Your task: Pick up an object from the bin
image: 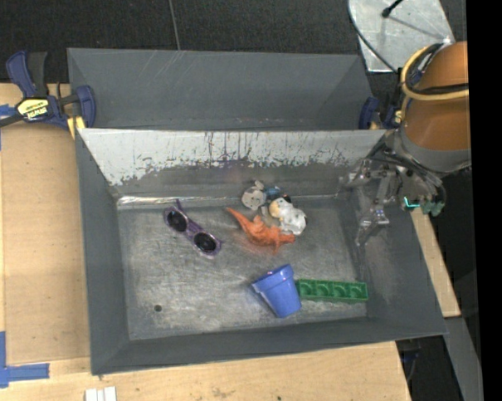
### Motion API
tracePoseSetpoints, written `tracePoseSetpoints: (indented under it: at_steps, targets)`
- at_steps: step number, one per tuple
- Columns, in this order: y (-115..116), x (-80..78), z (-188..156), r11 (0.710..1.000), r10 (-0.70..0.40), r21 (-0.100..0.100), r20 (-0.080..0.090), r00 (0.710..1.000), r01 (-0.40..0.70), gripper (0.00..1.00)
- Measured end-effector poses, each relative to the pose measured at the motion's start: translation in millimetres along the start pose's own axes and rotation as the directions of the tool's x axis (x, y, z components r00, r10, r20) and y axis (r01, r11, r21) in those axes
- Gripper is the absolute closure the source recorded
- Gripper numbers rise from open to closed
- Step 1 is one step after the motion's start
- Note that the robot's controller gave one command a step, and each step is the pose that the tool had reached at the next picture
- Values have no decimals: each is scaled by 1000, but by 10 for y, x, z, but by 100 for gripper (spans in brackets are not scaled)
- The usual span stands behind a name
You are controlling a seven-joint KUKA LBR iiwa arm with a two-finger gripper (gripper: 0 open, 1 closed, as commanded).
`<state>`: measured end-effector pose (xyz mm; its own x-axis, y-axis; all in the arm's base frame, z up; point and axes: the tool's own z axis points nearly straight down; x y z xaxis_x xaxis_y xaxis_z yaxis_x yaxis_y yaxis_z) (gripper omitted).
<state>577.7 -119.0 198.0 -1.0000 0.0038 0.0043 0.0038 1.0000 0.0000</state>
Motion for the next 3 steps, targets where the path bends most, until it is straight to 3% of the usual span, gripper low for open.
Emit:
tracePoseSetpoints:
  at_steps: [1, 2, 3]
  targets:
    - [7, -9, -45, 1000, -3, 1, 7, 1000, 3, 0]
    - [-38, 293, 637, 998, -63, 3, 12, 998, 63, 0]
    - [-25, 639, 667, 999, -47, -1, 1, 999, 47, 0]
